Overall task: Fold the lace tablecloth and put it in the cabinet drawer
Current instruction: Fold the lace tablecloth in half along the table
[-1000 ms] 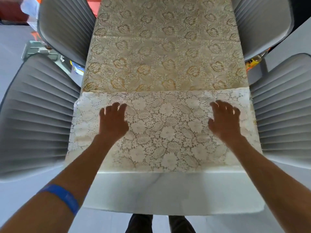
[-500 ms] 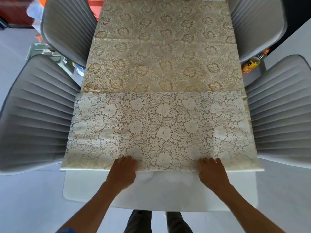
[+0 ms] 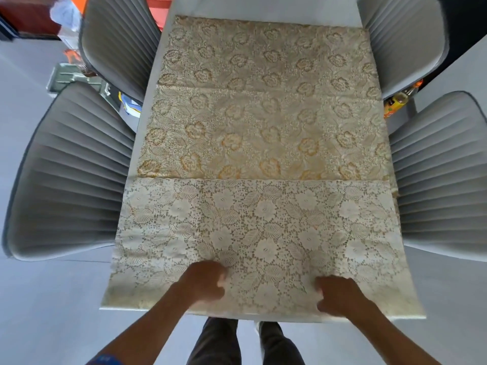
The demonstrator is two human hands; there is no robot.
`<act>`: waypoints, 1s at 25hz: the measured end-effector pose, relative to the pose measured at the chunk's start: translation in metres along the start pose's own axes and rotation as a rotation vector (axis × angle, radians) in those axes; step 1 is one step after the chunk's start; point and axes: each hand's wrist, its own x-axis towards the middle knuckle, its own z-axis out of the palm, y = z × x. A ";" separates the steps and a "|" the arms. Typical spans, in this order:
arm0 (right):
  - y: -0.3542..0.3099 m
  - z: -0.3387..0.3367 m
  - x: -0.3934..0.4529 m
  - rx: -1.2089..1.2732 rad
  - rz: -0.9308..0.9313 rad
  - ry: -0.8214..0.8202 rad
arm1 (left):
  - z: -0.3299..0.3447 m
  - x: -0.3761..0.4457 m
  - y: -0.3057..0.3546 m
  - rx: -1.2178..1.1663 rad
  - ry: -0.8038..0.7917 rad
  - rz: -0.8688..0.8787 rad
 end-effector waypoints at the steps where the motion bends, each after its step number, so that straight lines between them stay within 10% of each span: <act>1: -0.001 -0.023 0.015 0.102 -0.027 0.017 | -0.019 0.013 -0.010 -0.097 0.098 -0.041; 6: 0.014 -0.127 0.110 0.211 0.007 0.527 | -0.116 0.082 -0.053 -0.014 0.449 -0.169; 17: 0.068 -0.130 0.147 0.081 -0.030 0.496 | -0.136 0.098 -0.070 0.296 0.413 -0.235; 25: 0.088 -0.144 0.156 0.163 -0.157 0.387 | -0.138 0.096 -0.069 0.094 0.430 -0.151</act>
